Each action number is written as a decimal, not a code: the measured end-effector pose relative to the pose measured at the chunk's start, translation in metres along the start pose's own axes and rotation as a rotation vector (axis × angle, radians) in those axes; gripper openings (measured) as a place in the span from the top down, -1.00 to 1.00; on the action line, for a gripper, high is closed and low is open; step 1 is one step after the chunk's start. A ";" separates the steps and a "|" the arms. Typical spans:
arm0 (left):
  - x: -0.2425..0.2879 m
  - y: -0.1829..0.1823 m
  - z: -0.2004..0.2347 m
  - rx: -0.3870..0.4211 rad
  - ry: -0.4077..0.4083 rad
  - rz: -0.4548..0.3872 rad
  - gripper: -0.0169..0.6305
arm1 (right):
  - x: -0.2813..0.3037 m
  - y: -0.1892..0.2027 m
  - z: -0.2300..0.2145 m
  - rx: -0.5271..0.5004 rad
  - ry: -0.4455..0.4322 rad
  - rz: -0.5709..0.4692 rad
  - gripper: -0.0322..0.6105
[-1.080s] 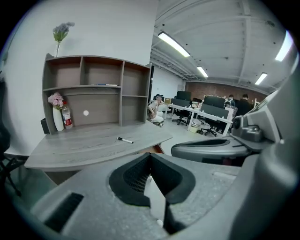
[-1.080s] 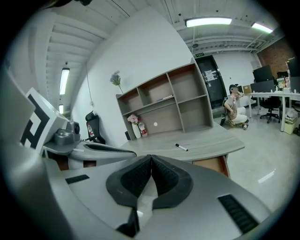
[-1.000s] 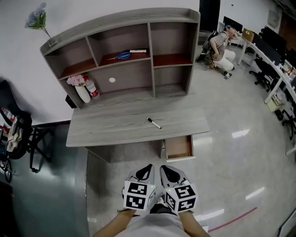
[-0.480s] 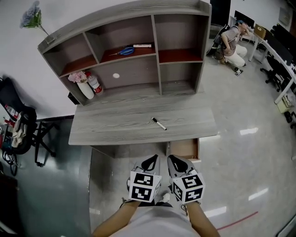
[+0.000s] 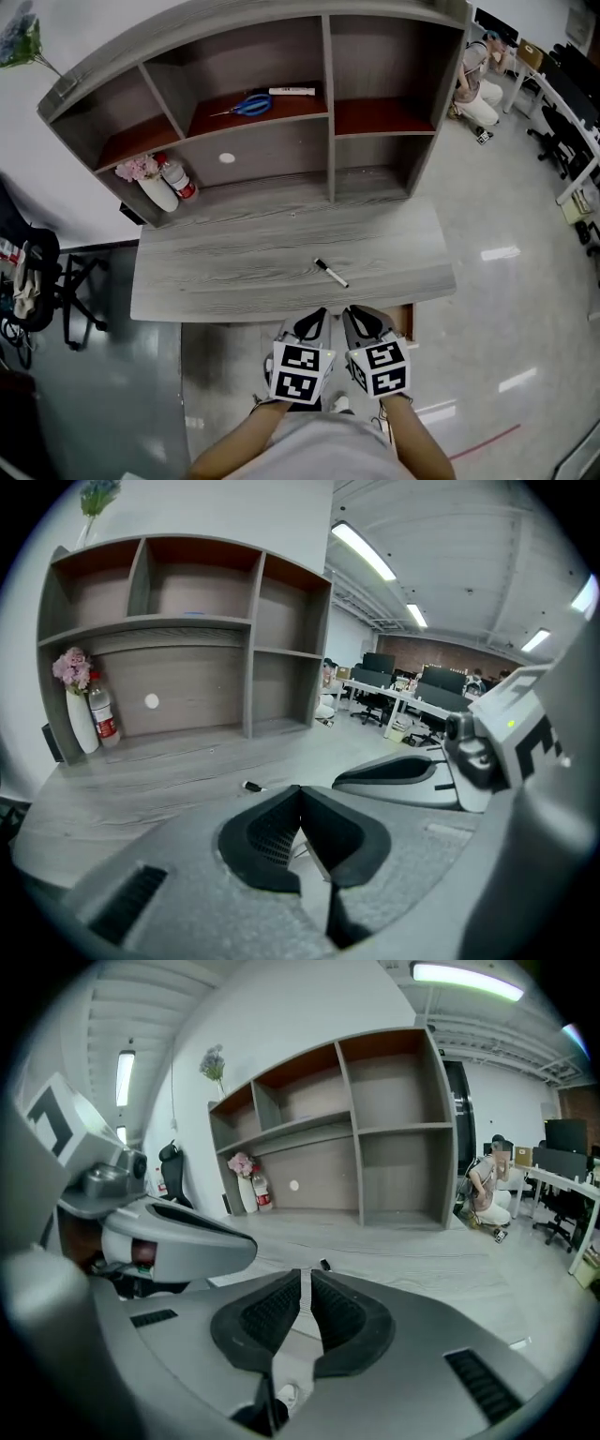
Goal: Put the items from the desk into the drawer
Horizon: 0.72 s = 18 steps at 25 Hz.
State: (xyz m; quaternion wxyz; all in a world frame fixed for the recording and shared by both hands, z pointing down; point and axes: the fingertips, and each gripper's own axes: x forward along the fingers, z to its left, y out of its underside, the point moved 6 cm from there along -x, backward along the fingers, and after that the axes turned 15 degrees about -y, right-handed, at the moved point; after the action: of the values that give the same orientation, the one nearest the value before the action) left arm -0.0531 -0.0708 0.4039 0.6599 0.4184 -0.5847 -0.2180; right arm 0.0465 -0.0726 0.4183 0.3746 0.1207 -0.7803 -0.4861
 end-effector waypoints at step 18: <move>0.100 -0.022 0.071 0.013 0.118 0.094 0.94 | 0.128 0.016 -0.075 -0.014 0.033 0.320 0.59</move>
State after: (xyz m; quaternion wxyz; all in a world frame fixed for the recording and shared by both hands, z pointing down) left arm -0.0942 -0.1821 0.4424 0.7001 0.4070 -0.5650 -0.1579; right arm 0.0137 -0.1859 0.5100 0.4609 0.0000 -0.7799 -0.4235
